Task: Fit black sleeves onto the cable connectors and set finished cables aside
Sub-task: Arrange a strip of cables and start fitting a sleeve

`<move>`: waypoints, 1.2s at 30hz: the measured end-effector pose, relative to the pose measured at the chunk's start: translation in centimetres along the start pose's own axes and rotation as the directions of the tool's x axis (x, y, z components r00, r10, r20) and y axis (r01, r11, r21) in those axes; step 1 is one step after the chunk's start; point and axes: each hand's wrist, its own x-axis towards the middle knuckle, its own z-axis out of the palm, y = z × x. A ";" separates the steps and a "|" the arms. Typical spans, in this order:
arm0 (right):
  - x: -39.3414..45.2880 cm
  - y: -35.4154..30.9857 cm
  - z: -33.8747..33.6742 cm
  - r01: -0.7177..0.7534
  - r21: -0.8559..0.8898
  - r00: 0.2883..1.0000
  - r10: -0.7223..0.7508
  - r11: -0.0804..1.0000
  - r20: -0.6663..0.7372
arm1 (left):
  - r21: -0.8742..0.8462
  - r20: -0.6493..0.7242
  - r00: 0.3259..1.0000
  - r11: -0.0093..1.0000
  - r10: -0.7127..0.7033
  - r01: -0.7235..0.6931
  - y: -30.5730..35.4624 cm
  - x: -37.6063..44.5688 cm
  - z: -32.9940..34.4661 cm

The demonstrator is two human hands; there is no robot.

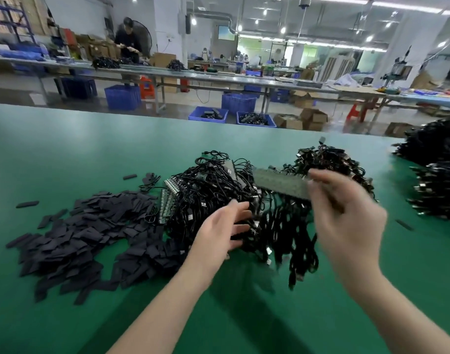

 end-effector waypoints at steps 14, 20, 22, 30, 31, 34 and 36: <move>-8.5 0.1 -0.8 -0.387 0.209 0.868 0.278 0.898 0.411 | 0.402 0.345 0.916 0.914 -0.205 0.053 5.9 -1.7 -2.1; -7.3 1.9 -1.3 -0.836 0.139 0.389 0.395 0.531 0.832 | 0.487 0.450 0.868 0.873 -0.209 -0.042 7.2 0.6 -2.4; -7.9 2.3 -1.3 -0.915 0.050 0.222 0.399 0.400 0.890 | 0.635 0.372 0.903 0.769 -0.217 -0.077 6.5 1.9 -2.8; -9.2 3.9 0.1 -0.670 -0.205 0.328 0.533 0.713 0.780 | 0.902 0.155 0.984 0.418 -0.083 -0.107 1.7 3.7 -2.9; -9.0 4.2 0.7 -0.615 -0.189 0.443 0.534 0.765 0.720 | 0.900 0.158 0.986 0.418 -0.054 -0.121 1.2 3.6 -2.8; -8.2 3.9 2.3 -0.666 -0.008 0.615 0.555 0.746 0.561 | 0.877 0.187 0.981 0.443 0.045 -0.187 0.5 3.4 -2.3; -7.4 3.5 3.3 -0.685 0.109 0.654 0.542 0.720 0.528 | 0.859 0.203 0.974 0.460 0.098 -0.226 0.7 3.3 -2.0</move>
